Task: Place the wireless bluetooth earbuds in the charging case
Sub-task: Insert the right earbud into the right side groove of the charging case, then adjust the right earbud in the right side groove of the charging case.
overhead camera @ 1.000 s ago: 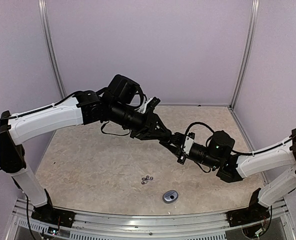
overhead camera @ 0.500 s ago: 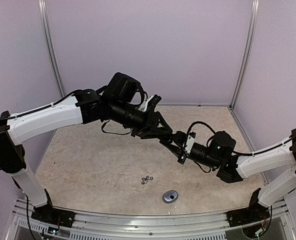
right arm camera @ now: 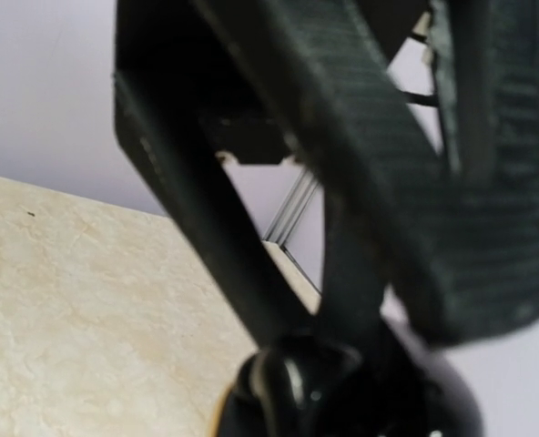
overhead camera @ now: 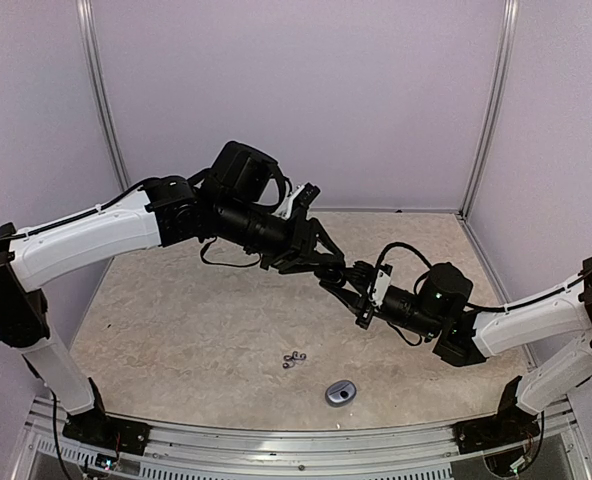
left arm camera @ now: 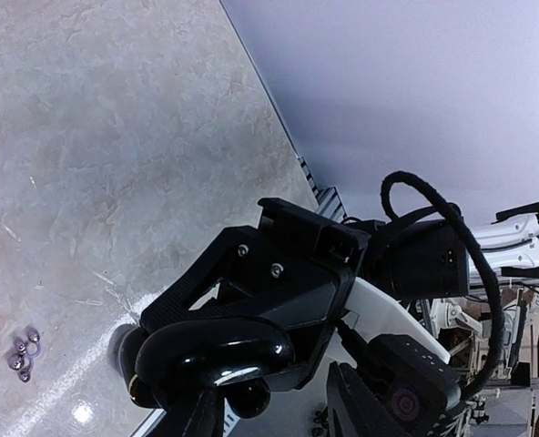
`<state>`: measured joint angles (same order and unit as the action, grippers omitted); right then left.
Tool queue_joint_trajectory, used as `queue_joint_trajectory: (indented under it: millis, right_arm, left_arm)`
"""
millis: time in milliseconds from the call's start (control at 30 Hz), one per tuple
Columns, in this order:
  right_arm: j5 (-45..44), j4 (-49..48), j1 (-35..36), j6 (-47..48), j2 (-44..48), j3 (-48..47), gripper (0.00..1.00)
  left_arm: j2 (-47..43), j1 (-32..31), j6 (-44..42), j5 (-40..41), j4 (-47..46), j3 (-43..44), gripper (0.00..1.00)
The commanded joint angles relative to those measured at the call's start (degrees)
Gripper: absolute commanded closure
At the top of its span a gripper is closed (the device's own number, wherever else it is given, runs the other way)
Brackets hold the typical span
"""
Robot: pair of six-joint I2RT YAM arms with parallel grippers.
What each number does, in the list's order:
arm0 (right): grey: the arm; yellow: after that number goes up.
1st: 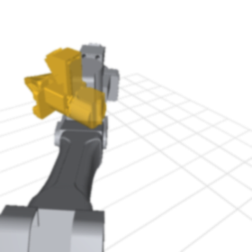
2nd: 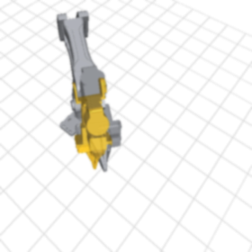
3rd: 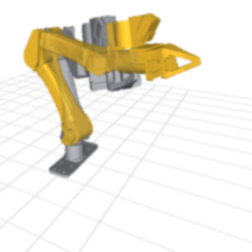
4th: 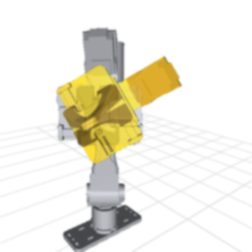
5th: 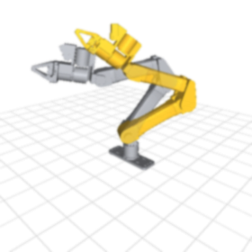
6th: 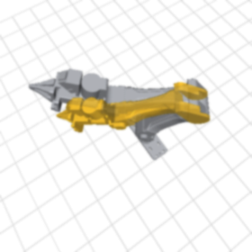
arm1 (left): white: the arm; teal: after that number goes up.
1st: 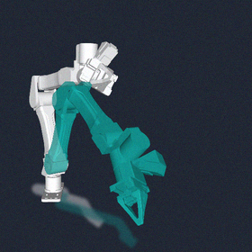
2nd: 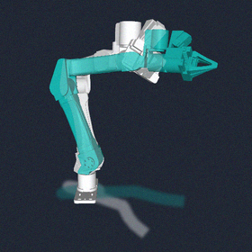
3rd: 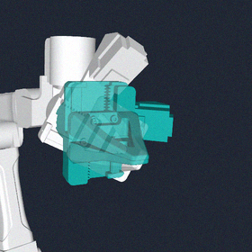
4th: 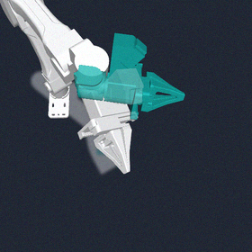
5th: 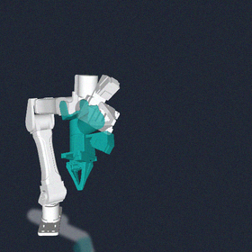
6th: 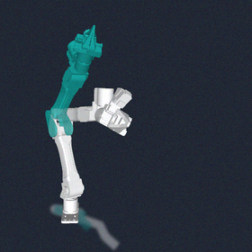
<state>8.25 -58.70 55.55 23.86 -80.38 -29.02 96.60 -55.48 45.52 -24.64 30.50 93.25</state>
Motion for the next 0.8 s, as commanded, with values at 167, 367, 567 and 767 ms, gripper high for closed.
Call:
queue_joint_trajectory:
  millis: [167,367,567,767]
  right_arm:
    - [2.87,-9.26,0.11,-2.18,1.43,0.40,1.00]
    - [3.77,-8.83,-0.09,-3.00,1.54,0.21,1.00]
    - [5.76,-8.28,-0.78,-5.83,1.65,-0.11,1.00]
    - [11.40,-2.72,-2.97,-10.77,4.46,-0.78,1.00]
  left_arm:
    - [-3.06,0.55,-3.88,6.59,-1.57,-0.44,0.59]
    - [-6.68,0.35,-6.31,7.65,-7.83,-2.87,0.56]
    - [-13.02,-0.66,-14.95,11.00,-15.29,-8.04,0.55]
    - [-22.55,-1.12,-31.90,16.04,-21.37,-17.09,0.55]
